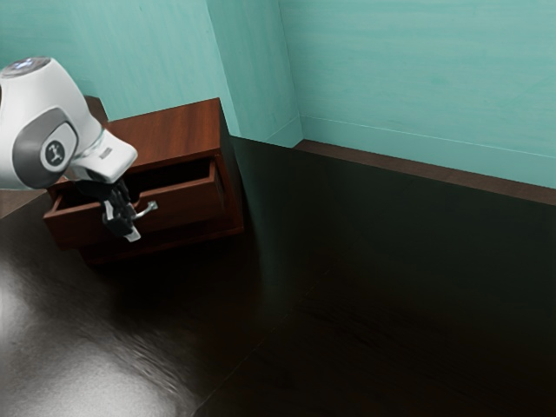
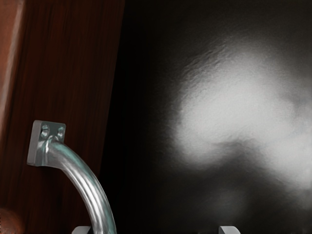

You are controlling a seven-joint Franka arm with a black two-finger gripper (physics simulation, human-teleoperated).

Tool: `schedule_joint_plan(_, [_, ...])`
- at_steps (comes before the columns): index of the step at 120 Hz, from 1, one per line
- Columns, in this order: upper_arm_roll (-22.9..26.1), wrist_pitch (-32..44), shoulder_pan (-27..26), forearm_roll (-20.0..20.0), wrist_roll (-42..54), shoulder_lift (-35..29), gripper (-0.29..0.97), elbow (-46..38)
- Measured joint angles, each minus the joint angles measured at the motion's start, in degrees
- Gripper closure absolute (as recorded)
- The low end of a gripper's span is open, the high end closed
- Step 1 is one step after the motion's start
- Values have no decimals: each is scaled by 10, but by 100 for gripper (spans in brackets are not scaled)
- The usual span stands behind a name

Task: Pull the drawer handle with one arm to open the drawer

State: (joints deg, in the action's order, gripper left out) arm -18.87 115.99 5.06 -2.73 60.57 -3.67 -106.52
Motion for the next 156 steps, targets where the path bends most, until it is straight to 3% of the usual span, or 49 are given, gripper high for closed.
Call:
schedule_joint_plan(66, [39,12,20,-29,-24,-70,37,-73])
schedule_joint_plan(118, [91,19,41,-46,-50,-125,44,-125])
schedule_joint_plan(156, [100,24,39,-49,-68,-147,49,-144])
